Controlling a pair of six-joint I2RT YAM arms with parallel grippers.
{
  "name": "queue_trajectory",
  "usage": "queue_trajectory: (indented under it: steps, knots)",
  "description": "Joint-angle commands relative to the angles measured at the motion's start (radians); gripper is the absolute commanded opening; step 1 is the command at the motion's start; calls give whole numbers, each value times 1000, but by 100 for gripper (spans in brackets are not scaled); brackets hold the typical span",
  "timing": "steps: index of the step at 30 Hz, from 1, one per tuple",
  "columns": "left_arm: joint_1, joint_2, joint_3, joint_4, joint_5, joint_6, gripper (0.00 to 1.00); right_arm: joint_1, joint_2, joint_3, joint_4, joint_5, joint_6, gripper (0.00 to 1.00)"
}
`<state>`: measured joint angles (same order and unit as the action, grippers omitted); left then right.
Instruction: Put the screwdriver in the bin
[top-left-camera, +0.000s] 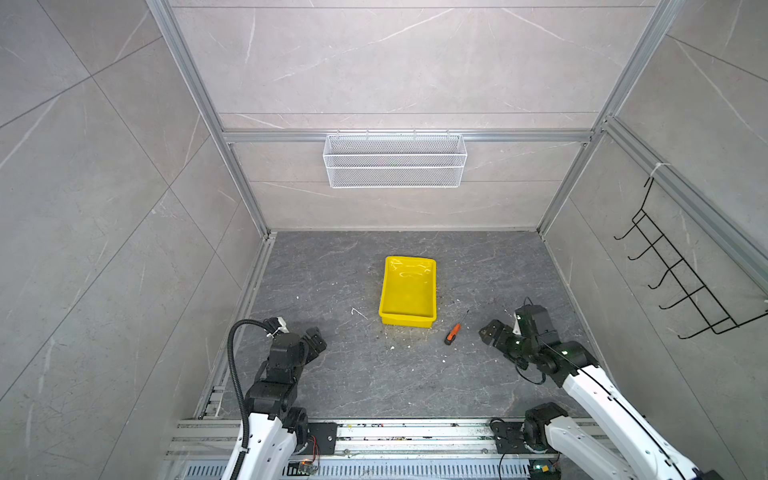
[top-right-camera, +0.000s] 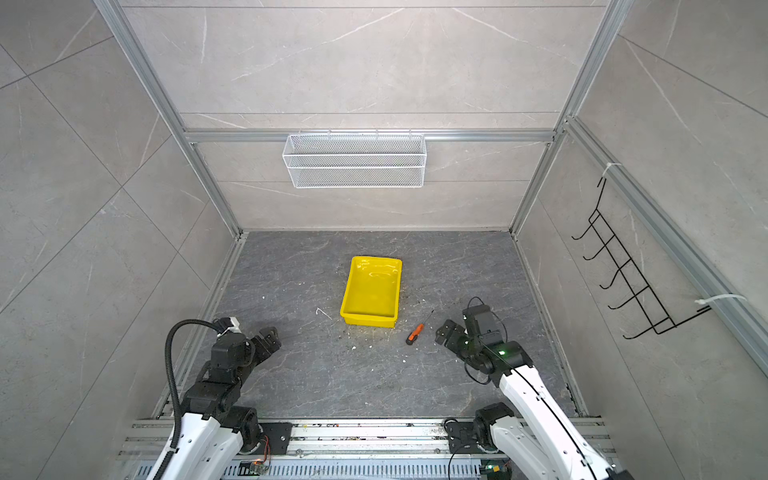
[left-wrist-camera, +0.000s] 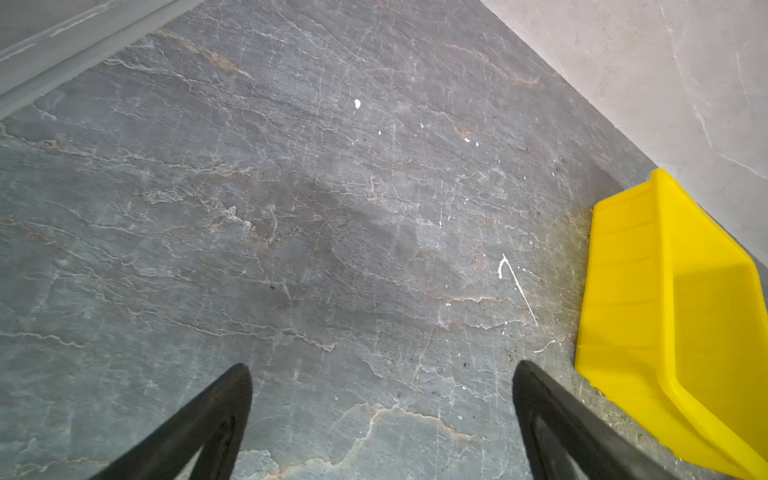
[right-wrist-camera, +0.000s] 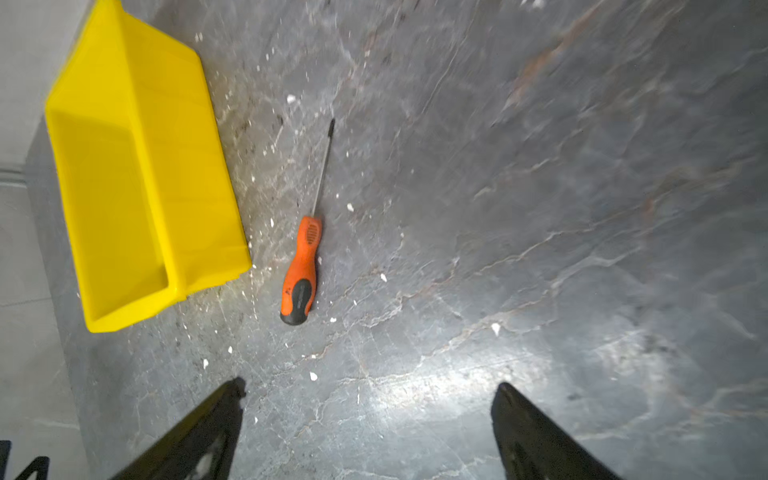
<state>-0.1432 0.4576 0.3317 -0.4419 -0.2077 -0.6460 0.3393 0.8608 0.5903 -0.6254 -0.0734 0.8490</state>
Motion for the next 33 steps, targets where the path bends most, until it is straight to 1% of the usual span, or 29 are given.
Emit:
queue_trajectory:
  steps: [1,3,6,7,9,10,17,22,24,26,29,31,32,33]
  knots:
    - [4,2,-1,11,-13,-11,100,124,83,-20,159,84,143,88]
    - [4,7,-2,17,-4,-8,100,187,162,-8,207,101,200,83]
    - [4,19,-8,33,-7,-11,100,204,303,51,243,75,219,69]
    - [4,24,-10,36,-11,-18,100,205,337,75,242,77,216,66]
    - [4,30,-9,38,0,-16,100,207,403,114,241,82,225,56]
    - [4,32,-9,39,5,-16,100,207,422,119,245,81,242,55]
    - [4,28,1,34,3,-6,100,207,535,145,305,57,341,56]
    - [4,24,-3,34,9,-27,100,205,651,159,349,22,394,52]
    - [4,28,-8,61,63,3,100,205,675,161,360,22,401,50]
    - [3,30,-27,141,183,79,100,205,676,154,344,41,414,48]
    - [-4,20,-63,240,312,122,100,205,651,116,343,73,440,46]
    - [-34,25,-91,322,382,155,100,205,646,94,343,84,449,45]
    - [-65,35,-104,361,398,173,100,205,647,85,343,85,451,44]
    - [-97,46,-103,378,382,187,100,205,650,77,343,87,449,44]
